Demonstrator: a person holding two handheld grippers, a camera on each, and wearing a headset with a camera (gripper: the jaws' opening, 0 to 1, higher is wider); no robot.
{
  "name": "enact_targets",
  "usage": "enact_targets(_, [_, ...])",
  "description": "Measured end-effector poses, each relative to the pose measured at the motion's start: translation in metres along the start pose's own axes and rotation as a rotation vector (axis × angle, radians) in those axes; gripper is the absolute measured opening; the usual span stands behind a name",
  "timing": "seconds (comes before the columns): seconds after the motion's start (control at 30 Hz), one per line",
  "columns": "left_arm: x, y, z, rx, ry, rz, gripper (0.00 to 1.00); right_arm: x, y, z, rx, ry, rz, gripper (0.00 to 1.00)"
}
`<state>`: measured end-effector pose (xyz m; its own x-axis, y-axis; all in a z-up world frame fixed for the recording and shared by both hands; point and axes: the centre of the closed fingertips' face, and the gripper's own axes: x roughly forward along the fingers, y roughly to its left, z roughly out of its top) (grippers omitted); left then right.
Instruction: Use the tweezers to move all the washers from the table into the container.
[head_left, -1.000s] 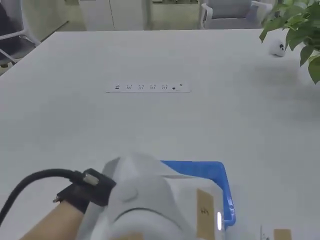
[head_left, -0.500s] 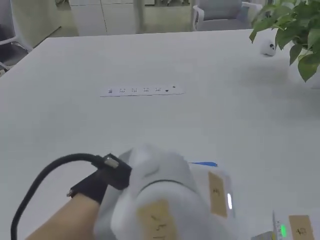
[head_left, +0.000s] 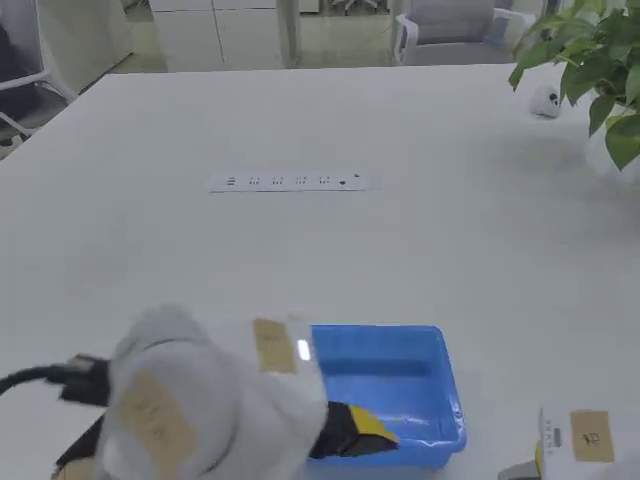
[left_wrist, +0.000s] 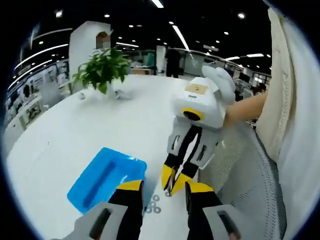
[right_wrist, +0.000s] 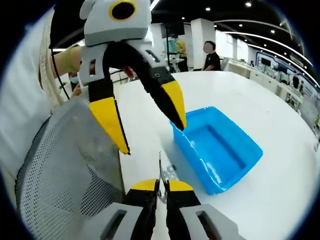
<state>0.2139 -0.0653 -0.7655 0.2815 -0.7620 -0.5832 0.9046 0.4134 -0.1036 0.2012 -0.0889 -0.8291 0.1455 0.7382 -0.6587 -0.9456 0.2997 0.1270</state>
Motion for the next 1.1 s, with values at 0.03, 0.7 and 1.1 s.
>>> enact_targets(0.03, [-0.007, 0.004, -0.005, -0.032, -0.020, 0.037, 0.37, 0.000, -0.001, 0.001, 0.044, -0.024, -0.007, 0.02])
enact_targets(0.7, [-0.094, 0.065, -0.041, -0.270, -0.386, 0.725, 0.99, -0.030, -0.020, 0.027, 0.250, -0.135, -0.027, 0.02])
enact_targets(1.1, [-0.100, 0.070, -0.052, -0.272, -0.390, 0.753, 0.99, -0.051, -0.054, 0.066, 0.342, -0.252, -0.088, 0.02])
